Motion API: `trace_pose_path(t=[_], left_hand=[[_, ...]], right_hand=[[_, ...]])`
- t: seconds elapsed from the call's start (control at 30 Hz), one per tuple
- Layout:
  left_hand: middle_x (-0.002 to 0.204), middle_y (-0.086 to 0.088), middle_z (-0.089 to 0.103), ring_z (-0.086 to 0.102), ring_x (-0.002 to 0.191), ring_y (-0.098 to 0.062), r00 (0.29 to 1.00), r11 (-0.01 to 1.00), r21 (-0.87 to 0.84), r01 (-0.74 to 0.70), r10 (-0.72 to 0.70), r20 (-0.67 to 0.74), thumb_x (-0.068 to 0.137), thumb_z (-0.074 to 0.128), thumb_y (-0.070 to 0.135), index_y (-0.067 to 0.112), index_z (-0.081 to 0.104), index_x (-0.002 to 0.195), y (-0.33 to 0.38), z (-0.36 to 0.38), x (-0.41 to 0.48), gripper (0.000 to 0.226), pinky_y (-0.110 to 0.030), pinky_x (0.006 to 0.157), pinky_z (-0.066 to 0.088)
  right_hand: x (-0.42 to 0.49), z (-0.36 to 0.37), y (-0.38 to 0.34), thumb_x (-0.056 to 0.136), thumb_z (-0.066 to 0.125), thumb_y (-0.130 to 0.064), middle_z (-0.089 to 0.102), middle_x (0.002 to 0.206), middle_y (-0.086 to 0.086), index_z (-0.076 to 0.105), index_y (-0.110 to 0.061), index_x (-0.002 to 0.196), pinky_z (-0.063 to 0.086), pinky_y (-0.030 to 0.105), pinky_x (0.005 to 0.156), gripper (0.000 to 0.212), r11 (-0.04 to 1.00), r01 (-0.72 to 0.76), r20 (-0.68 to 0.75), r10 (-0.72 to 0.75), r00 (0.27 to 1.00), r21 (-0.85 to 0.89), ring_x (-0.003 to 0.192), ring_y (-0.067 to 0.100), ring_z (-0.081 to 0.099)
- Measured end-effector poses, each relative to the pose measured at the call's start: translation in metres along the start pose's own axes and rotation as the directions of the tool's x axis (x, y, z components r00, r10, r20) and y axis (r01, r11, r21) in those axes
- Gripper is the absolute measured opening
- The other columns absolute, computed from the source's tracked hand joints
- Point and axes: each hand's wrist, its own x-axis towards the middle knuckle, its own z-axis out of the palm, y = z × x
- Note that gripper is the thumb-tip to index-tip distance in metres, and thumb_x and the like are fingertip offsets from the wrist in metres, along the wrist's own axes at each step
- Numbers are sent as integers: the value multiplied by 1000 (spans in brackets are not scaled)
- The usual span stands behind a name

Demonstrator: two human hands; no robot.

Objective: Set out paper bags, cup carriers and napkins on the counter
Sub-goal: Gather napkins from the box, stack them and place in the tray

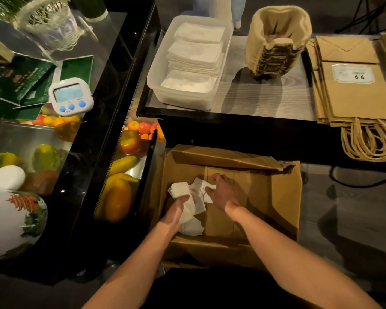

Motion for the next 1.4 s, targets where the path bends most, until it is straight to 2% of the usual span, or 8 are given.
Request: trace_pose_path(t=[0.1, 0.27, 0.47, 0.63, 0.8, 1.0, 1.17, 1.4], left_hand=[[146, -19, 53, 50, 133, -39, 998, 998, 21, 53, -52, -43, 104, 57, 30, 9, 47, 147, -1, 4, -2, 50, -45, 114, 40], [128, -18, 60, 56, 115, -37, 987, 991, 88, 98, -86, -136, 102, 59, 35, 10, 50, 142, 1, 12, -2, 48, -38, 93, 43], [129, -17, 64, 61, 113, -36, 990, 989, 95, 109, -100, -101, 99, 65, 33, 14, 52, 142, 2, 19, 2, 49, -45, 103, 49], [143, -14, 54, 50, 131, -37, 991, 982, 156, 107, -93, -98, 96, 69, 35, 17, 44, 149, 4, 25, 2, 60, -44, 113, 39], [119, -12, 63, 59, 115, -35, 991, 977, 170, 129, -119, -66, 95, 70, 35, 16, 55, 136, 3, 29, -1, 48, -48, 108, 46], [134, -13, 59, 54, 121, -37, 983, 976, 152, 155, -137, -123, 94, 69, 41, 20, 48, 143, 0, 24, 5, 57, -52, 112, 41], [130, -13, 63, 58, 120, -37, 985, 984, 98, 150, -139, -104, 95, 69, 37, 18, 52, 141, 0, 23, 8, 53, -50, 111, 44], [136, -16, 57, 53, 124, -37, 982, 979, 115, 167, -155, -103, 95, 69, 38, 15, 49, 143, 0, 21, 11, 57, -45, 110, 42]], right_hand=[[4, 16, -1, 93, 67, -41, 53, 138, 6, 47, -18, 141, 40, 38, 106, 57, 970, 92, 46, -84, 995, -225, 126, 27, 49], [-1, 28, 6, 94, 63, -38, 56, 137, 1, 57, -20, 134, 33, 36, 111, 44, 964, 93, 35, -87, 996, -250, 127, 23, 48], [-7, 8, 14, 93, 71, -21, 59, 128, 5, 53, -18, 133, 55, 26, 73, 44, 942, -184, 178, 137, 974, 282, 105, 23, 62], [-17, -26, 27, 95, 70, -18, 48, 149, 6, 44, -20, 147, 47, 39, 100, 59, 719, -374, 156, 353, 923, 586, 134, 32, 49], [-25, -40, 32, 97, 68, -18, 51, 147, 6, 44, -20, 148, 42, 43, 107, 57, 598, -388, 163, 396, 904, 701, 136, 28, 47], [-27, -33, 22, 100, 64, -28, 52, 145, 5, 44, -20, 148, 44, 39, 101, 53, 731, -363, 219, 289, 932, 578, 131, 27, 50], [-8, -15, 13, 101, 57, -41, 48, 148, 1, 48, -22, 147, 39, 36, 107, 50, 991, -134, 116, 133, 984, -6, 135, 25, 45], [-6, 8, 16, 90, 74, -29, 66, 125, 3, 58, -21, 134, 58, 40, 91, 47, 950, -244, 119, 224, 967, 193, 107, 24, 65]])
